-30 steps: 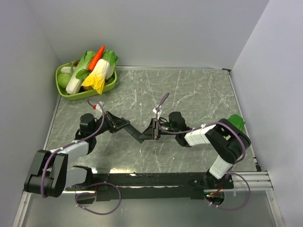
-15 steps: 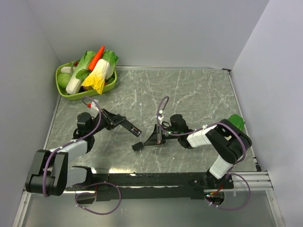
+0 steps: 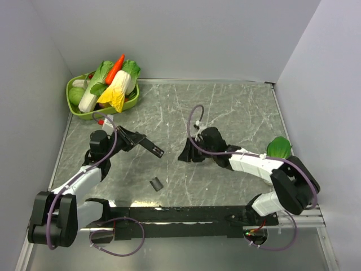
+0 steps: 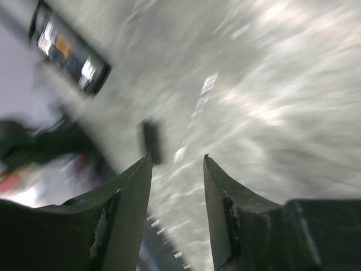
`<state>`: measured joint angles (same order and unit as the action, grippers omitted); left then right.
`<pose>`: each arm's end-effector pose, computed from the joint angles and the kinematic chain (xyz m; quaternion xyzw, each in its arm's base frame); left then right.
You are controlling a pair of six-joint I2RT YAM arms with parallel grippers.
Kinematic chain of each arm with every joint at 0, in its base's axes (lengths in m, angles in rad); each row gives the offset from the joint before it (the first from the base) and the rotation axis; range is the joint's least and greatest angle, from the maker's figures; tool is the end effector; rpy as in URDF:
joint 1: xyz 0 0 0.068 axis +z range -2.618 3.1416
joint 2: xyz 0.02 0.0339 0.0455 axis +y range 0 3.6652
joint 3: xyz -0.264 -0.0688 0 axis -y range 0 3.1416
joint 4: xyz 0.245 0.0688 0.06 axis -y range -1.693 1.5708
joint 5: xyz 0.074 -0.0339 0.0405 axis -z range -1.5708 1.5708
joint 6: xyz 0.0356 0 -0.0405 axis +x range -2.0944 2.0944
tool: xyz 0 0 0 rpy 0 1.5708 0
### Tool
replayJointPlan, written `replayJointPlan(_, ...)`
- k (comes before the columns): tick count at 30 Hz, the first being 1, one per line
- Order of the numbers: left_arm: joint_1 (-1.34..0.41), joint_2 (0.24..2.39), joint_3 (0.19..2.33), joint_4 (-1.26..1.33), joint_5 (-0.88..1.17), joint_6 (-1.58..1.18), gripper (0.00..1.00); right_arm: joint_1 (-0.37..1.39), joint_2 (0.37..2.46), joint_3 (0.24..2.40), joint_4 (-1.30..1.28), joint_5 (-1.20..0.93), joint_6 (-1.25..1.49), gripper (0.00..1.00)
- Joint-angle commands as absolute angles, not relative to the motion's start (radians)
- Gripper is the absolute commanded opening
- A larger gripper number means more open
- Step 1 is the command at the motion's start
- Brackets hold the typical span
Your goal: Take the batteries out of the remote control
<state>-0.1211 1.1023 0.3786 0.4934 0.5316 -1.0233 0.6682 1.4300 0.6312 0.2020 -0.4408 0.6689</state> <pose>0.2222 -0.0452 0.2079 -0.1828 0.7516 -0.4976 0.3924 0.2141 0.1883 0.1815 -0.1020 0.8624 0.4347 0.2386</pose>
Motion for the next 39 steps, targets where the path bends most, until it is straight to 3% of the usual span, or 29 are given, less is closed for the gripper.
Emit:
replayJointPlan(1,-0.129,1.115,0.399,0.465,0.511,-0.985,0.01,0.675,1.361,0.811,-0.306,0.085,0.487,0.50)
replayJointPlan(3,-0.140,1.127,0.409,0.436,0.500,-0.973,0.01,0.673,1.377,0.860,-0.386,0.237,0.463,0.49)
replayJointPlan(6,-0.153,1.170,0.454,0.361,0.506,-0.933,0.01,0.652,1.410,0.896,-0.480,0.287,0.448,0.51)
replayJointPlan(13,-0.153,1.273,0.488,0.356,0.629,-0.963,0.01,0.592,1.505,0.928,-0.551,0.307,0.433,0.61)
replayJointPlan(19,-0.153,1.281,0.505,0.281,0.618,-0.933,0.01,0.552,1.540,0.937,-0.555,0.308,0.425,0.62)
replayJointPlan(26,-0.153,1.282,0.515,0.267,0.637,-0.945,0.01,0.489,1.601,0.950,-0.509,0.183,0.400,0.55)
replayJointPlan(39,-0.153,1.379,0.532,0.265,0.630,-0.989,0.01,0.489,1.657,0.923,-0.453,0.160,0.408,0.43)
